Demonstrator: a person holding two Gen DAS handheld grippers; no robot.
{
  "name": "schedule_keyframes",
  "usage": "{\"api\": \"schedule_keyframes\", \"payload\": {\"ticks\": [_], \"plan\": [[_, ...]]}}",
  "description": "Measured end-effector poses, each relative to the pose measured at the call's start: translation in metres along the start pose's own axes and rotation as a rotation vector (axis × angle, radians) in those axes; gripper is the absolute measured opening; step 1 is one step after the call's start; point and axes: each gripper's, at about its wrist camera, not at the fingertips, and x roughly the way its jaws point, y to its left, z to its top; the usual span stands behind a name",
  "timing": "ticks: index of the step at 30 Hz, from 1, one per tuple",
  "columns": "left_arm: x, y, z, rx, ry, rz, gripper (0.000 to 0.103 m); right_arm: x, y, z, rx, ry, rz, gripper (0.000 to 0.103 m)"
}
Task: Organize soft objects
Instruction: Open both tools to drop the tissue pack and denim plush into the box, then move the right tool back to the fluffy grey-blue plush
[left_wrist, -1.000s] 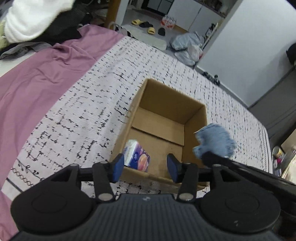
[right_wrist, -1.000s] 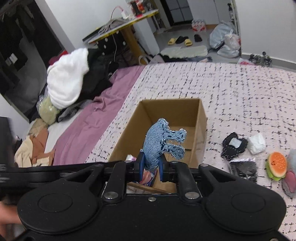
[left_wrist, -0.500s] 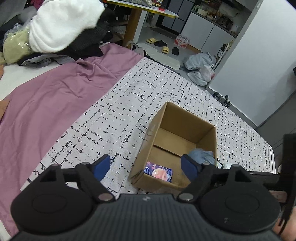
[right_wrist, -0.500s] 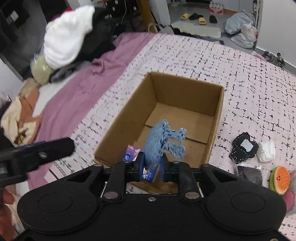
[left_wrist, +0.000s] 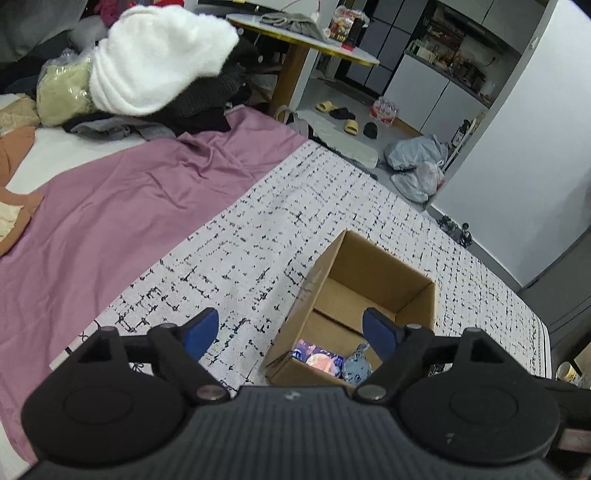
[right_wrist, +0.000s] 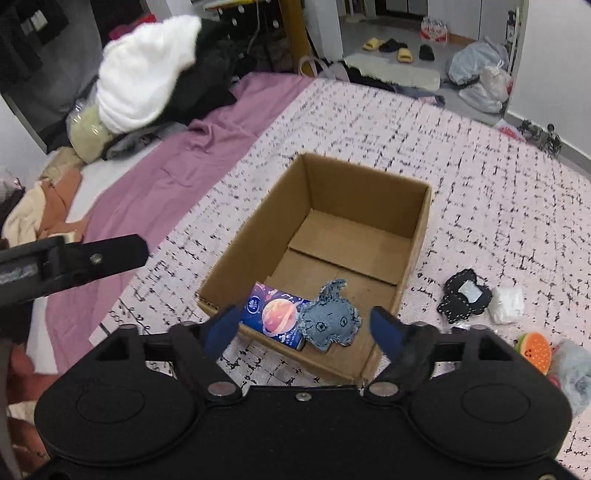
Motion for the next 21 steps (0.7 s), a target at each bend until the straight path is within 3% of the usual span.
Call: {"api": "schedule_keyframes", "payload": {"ticks": [3, 6, 21], "plan": [[-0.006, -0.008, -0.002, 0.026, -0.015, -0.008, 0.084, -0.016, -0.009, -0.006, 0.004, -0.035, 0.012, 0.088], [-0.009, -0.016, -0.004, 0.051, 0.018, -0.061, 0.084, -0.029, -0.019, -0.014, 0.008, -0.075, 0.026, 0.103], [-0.023, -0.074, -0.032, 0.202, -0.002, -0.034, 0.092, -0.093, -0.088, -0.060, 0.133, -0.198, 0.004, 0.103]]}}
